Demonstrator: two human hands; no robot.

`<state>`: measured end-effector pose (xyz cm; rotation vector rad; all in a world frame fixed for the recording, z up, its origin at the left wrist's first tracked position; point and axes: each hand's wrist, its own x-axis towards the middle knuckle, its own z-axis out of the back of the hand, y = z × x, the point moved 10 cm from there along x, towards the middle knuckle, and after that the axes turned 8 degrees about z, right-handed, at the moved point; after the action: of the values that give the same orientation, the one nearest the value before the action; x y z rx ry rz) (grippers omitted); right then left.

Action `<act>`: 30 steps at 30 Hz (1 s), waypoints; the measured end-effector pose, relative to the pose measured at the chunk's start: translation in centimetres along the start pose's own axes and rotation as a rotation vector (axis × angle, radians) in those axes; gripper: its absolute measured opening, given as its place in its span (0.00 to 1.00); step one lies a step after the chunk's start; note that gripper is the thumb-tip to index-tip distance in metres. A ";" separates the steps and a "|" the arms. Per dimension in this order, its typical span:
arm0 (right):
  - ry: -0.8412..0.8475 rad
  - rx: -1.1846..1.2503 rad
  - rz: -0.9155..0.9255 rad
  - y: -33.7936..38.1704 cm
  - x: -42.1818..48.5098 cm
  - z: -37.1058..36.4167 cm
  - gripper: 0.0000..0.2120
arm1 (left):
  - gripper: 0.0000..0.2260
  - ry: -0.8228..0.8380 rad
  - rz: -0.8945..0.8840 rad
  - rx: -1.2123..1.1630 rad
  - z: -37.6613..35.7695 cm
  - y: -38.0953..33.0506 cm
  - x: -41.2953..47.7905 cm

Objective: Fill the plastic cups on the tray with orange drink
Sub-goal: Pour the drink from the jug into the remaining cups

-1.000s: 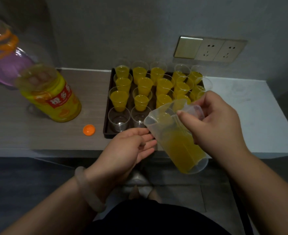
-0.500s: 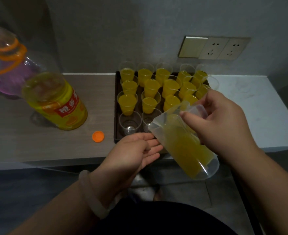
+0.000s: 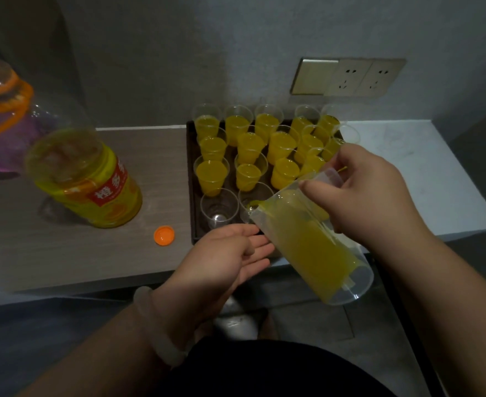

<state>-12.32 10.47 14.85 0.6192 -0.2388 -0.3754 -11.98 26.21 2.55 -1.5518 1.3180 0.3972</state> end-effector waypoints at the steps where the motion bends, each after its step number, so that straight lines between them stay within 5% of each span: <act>1: 0.000 0.003 -0.006 0.0 0.1 0.0 0.12 | 0.24 0.001 0.002 -0.004 0.1 0.0 0.1; 30: 0.013 -0.028 0.011 0.0 1.6 -0.3 0.12 | 0.23 -0.013 0.028 -0.022 0.6 -0.3 1.1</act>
<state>-10.77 9.98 14.72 0.5923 -0.2243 -0.3631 -11.15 26.13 1.54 -1.5479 1.3309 0.4405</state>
